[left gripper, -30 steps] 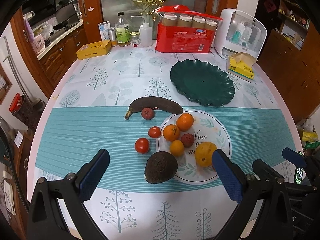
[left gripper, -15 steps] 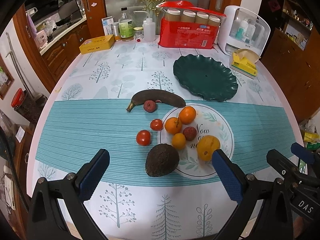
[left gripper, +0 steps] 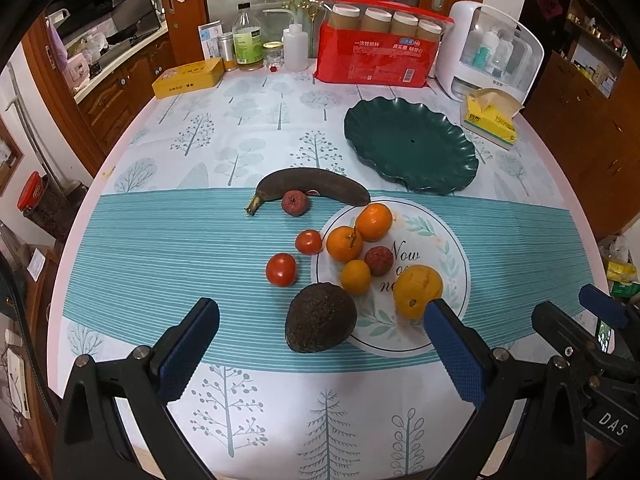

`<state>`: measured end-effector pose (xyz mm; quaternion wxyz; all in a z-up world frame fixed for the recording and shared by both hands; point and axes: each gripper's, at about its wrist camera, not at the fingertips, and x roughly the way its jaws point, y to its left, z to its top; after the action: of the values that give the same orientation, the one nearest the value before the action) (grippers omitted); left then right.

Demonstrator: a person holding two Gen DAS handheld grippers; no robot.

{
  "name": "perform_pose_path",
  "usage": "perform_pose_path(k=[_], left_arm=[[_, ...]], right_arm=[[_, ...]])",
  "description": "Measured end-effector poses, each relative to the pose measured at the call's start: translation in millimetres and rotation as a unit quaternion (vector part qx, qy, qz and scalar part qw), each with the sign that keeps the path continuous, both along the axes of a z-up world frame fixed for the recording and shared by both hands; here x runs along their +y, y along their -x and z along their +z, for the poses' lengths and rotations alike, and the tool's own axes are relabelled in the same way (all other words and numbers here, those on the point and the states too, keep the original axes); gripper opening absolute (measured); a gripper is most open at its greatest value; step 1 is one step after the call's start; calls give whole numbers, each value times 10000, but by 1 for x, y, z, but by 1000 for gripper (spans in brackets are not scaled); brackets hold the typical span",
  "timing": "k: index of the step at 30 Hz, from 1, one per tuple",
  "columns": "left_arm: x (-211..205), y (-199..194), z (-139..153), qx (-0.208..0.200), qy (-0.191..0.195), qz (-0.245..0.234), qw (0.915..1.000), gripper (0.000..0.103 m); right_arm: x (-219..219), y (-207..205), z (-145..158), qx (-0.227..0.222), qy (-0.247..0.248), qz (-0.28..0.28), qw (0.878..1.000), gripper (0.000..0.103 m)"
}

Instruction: Organize fruits

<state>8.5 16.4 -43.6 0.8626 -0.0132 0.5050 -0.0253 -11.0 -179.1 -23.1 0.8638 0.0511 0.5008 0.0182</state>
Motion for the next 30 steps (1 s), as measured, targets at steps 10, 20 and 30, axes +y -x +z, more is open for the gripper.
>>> perform_pose_path(k=[10,20,30], left_arm=[[-3,-10,-10,149,-20,-93,9998,102],[-2,-17,-25,424,-117,-167,9989,102],[23,-29,-69,1076,49,65,9942,102]], right_arm=[[3,-6,-6,108,41,64,9999,84],[3,-16,-20,334,-144,145,9992,82],[-2,-26,-69,1100,-519,273,9922,65]])
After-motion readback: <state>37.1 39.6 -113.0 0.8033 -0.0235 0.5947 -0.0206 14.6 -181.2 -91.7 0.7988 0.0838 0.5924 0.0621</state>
